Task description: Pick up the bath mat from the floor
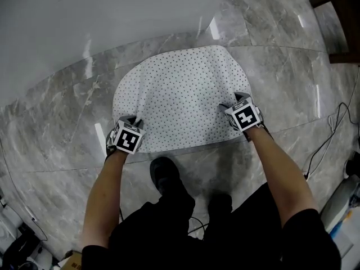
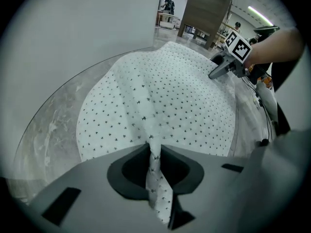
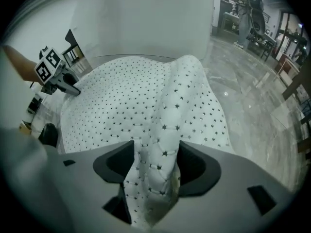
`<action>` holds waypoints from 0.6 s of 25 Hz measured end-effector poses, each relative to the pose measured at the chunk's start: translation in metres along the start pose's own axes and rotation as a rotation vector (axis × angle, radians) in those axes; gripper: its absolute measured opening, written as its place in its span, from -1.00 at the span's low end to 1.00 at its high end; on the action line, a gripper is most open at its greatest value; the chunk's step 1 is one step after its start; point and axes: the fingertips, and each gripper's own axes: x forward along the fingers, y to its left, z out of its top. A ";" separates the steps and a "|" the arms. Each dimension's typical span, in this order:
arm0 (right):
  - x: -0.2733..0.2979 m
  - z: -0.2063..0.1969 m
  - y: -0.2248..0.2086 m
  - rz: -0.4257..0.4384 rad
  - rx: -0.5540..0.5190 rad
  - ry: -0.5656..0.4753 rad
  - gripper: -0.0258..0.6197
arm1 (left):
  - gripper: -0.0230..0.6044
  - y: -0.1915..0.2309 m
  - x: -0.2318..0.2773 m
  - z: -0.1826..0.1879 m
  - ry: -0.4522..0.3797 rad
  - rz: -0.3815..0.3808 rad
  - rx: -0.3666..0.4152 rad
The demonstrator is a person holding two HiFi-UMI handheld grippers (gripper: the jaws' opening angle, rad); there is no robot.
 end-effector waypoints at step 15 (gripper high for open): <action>-0.029 0.049 0.018 0.082 -0.012 -0.142 -0.81 | -0.82 0.009 -0.044 0.015 -0.201 0.036 -0.141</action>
